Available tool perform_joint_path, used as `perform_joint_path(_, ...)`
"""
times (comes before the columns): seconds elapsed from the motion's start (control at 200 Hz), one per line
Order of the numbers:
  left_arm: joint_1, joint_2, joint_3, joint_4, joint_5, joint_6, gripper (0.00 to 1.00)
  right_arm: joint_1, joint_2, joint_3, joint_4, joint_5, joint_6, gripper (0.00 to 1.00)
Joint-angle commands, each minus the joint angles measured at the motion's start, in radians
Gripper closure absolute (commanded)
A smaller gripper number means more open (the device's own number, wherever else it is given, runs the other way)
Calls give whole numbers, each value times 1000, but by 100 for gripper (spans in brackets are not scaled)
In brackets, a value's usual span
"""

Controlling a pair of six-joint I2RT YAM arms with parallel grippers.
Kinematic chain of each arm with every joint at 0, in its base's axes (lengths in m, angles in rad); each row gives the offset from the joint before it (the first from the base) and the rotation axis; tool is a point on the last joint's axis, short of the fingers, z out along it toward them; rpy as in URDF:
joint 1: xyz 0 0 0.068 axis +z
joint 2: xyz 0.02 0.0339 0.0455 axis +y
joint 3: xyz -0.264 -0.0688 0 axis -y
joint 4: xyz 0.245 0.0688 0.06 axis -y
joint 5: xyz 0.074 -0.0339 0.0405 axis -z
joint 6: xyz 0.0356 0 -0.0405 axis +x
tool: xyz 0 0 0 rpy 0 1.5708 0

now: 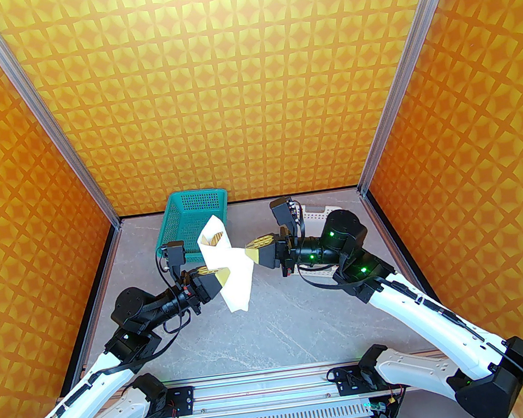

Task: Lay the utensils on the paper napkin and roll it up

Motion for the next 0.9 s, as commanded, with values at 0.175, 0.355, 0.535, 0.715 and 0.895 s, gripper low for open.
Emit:
perform_joint_path(0.175, 4, -18, 30, -13, -43, 63, 100, -31, -121, -46, -12, 39, 33, 40)
perform_joint_path(0.355, 3, -8, 44, -5, -48, 76, 100, 35, -191, -232, 172, 67, 178, 30)
perform_joint_path(0.535, 4, 1, 60, -15, -47, 92, 100, 166, -177, -299, 197, 129, 200, 30)
perform_joint_path(0.715, 4, 0, 65, -14, -48, 87, 100, 226, -131, -307, 211, 149, 181, 24)
perform_joint_path(0.895, 3, -1, 65, -14, -48, 81, 100, 247, -84, -284, 228, 146, 171, 29)
